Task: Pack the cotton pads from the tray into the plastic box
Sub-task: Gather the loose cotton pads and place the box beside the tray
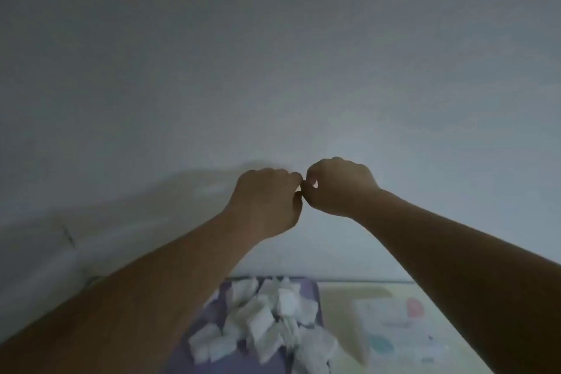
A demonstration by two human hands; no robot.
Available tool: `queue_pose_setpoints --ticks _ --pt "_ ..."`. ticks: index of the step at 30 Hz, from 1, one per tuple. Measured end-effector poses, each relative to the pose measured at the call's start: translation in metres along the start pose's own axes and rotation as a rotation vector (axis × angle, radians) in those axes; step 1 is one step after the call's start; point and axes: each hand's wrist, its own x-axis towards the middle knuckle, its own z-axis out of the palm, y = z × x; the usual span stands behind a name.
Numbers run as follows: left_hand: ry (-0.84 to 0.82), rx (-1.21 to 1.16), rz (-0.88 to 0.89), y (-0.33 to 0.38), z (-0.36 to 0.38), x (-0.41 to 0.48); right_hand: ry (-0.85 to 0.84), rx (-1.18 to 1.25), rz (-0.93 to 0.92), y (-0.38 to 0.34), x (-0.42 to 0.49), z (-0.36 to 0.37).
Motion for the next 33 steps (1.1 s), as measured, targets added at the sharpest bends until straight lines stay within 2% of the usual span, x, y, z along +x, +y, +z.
queue_pose_setpoints --ticks 1,7,10,12,16,21,23,27,30,33 --pt "-0.064 0.010 0.002 0.005 0.019 -0.009 -0.039 0.036 0.019 0.005 -0.005 0.021" --pt "-0.195 -0.108 0.003 0.033 0.151 -0.082 -0.102 0.415 0.012 0.045 -0.065 0.170" --pt "-0.183 -0.158 0.012 0.047 0.200 -0.117 -0.058 0.472 -0.011 0.066 -0.098 0.224" --pt "-0.146 -0.190 0.028 0.058 0.221 -0.140 -0.009 0.417 -0.028 0.073 -0.122 0.248" --pt "-0.074 -0.242 0.038 0.070 0.229 -0.175 0.178 0.322 -0.043 0.075 -0.161 0.261" --pt "-0.083 -0.363 0.108 0.086 0.208 -0.208 0.280 0.209 0.061 0.083 -0.206 0.258" --pt "-0.090 -0.418 0.132 0.097 0.206 -0.216 0.336 0.124 0.188 0.091 -0.216 0.261" --pt "-0.132 -0.454 0.173 0.120 0.222 -0.222 0.274 0.133 0.432 0.099 -0.224 0.284" --pt "-0.175 -0.423 0.201 0.127 0.243 -0.204 0.304 0.175 0.409 0.102 -0.215 0.298" --pt "-0.177 -0.401 0.201 0.125 0.271 -0.163 0.400 0.134 0.289 0.111 -0.185 0.302"
